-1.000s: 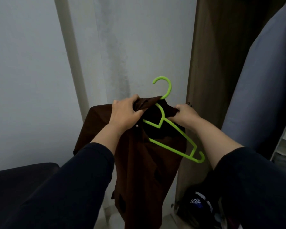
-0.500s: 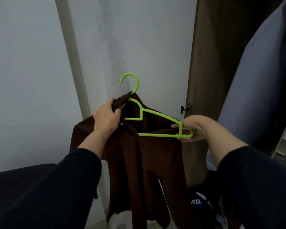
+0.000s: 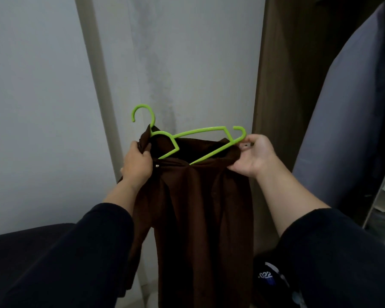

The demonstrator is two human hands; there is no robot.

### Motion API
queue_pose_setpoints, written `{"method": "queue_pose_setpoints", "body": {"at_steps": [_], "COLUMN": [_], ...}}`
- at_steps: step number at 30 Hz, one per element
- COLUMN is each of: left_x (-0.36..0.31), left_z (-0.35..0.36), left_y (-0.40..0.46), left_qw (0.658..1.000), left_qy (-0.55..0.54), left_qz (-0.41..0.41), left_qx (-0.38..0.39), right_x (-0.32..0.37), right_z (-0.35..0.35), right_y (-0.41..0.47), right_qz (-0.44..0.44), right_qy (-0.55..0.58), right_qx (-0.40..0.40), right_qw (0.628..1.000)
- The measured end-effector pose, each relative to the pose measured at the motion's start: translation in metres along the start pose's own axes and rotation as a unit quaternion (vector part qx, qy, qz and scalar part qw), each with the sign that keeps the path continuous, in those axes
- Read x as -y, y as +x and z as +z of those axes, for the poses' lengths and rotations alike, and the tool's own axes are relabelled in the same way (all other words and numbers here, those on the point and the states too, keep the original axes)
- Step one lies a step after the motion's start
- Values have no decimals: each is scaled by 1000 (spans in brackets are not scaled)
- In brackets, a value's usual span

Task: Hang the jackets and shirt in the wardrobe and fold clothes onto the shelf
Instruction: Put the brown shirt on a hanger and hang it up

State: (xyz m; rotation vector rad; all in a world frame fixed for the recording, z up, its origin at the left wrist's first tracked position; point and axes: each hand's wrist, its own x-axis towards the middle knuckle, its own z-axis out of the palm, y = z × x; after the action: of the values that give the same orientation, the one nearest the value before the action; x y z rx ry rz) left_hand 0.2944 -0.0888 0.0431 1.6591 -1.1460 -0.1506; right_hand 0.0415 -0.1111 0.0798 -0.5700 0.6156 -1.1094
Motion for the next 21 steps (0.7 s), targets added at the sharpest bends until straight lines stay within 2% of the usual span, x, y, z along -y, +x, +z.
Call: {"method": "queue_pose_setpoints", "body": {"at_steps": [5,12,16,21], "left_x": [-1,-8,-9,-8], "left_z": [-5,-4,-8,-11], "left_y": [1,-3,7,12], "left_qw": [1000,997,994,992], "left_qy": [17,68,90,99], "left_qz": [-8,31,38,39], "left_qx": [-9,-18,-48,-62], "right_x": [5,7,7,6], "right_z": [3,6,2,11], "right_y": [1,4,2,4], "right_qz": [-23,-37,-40,-61], "right_qy": [-17,-49,-21,-24], "right_qx": [36,-31,25,21], "right_qw": [999,998,999,998]}}
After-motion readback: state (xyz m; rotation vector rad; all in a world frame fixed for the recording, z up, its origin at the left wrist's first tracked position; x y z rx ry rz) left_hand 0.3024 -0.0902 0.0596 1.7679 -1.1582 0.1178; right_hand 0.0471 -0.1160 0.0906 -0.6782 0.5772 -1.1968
